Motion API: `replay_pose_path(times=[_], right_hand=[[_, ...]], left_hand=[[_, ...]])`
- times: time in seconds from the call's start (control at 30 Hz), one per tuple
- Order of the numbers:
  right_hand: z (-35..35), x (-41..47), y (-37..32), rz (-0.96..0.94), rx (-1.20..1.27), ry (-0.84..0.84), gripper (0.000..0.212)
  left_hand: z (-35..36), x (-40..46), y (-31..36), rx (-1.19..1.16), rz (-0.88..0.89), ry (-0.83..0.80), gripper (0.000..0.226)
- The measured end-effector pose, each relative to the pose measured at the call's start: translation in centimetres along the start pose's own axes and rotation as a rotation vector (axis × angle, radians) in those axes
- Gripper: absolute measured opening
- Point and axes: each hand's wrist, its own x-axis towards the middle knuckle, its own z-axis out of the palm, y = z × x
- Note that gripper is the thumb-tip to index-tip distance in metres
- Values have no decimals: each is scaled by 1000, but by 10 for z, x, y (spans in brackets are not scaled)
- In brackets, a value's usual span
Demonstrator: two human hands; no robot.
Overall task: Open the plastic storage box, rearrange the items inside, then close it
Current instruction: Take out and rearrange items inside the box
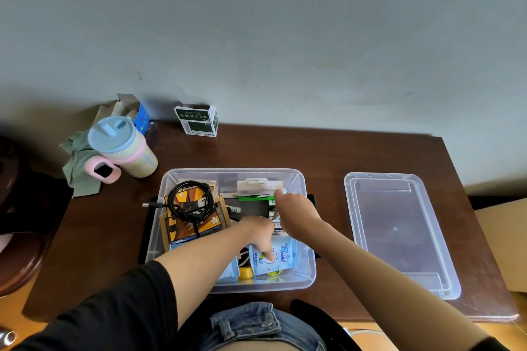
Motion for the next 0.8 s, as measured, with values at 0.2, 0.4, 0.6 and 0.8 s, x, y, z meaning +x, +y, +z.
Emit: replay_pose_path(times=[0.2,0.4,0.6,0.8], right_hand=[[-5,1,2,-4,-23,-44,30],[-11,7,-1,60,-68,-75,30],[-11,8,-7,33,-204,-164,24],[-6,6,-6,-68,-316,-243,14]], left_hand=[[-26,-17,2,211,-11,110,38],[-41,-27,2,314,-162,211,16],[-36,-23,1,295,-189,324,15],[-36,-19,-13,256,-235,520,16]])
